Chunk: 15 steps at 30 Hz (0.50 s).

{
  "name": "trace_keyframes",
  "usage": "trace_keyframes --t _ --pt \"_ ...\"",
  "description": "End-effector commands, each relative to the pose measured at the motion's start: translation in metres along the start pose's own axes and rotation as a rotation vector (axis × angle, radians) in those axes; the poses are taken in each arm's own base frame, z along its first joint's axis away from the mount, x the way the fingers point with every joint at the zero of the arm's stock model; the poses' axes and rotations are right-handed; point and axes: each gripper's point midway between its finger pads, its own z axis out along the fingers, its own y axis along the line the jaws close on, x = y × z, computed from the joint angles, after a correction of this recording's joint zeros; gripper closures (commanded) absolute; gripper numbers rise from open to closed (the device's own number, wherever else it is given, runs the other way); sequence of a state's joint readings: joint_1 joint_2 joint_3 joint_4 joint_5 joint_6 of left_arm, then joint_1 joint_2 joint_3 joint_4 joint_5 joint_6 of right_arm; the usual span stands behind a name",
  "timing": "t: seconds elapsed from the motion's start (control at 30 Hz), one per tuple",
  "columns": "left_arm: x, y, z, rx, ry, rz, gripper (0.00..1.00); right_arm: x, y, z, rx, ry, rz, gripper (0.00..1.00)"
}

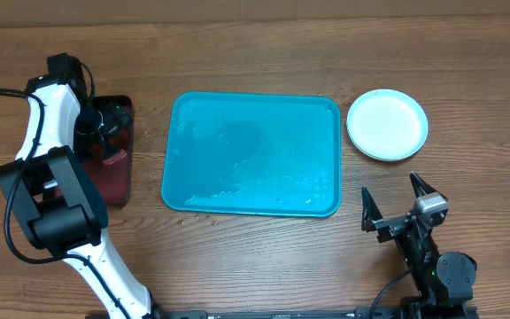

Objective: Clean dirty plates on tray and stack at the side

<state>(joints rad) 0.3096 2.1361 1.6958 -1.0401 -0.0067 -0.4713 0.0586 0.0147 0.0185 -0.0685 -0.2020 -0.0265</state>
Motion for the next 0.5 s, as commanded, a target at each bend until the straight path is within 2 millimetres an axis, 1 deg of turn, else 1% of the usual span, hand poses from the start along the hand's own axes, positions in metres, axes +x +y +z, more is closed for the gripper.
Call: trace_keyframes --t 0.0,0.23,0.47 --pt "-0.0053 -0.0020 -0.0045 0.015 -0.014 -0.005 0.00 0.0013 -0.0071 -0.0004 0.037 -0.006 -0.009 0.00" --pt "-0.0053 -0.0020 -0.0045 0.015 -0.014 -0.005 0.00 0.0031 -0.0142 -0.0008 0.079 0.000 -0.003 0.00" --pt "-0.0053 -0.0020 -0.0045 0.015 -0.014 -0.005 0.00 0.0028 -0.0143 -0.0008 0.079 -0.001 -0.004 0.00"
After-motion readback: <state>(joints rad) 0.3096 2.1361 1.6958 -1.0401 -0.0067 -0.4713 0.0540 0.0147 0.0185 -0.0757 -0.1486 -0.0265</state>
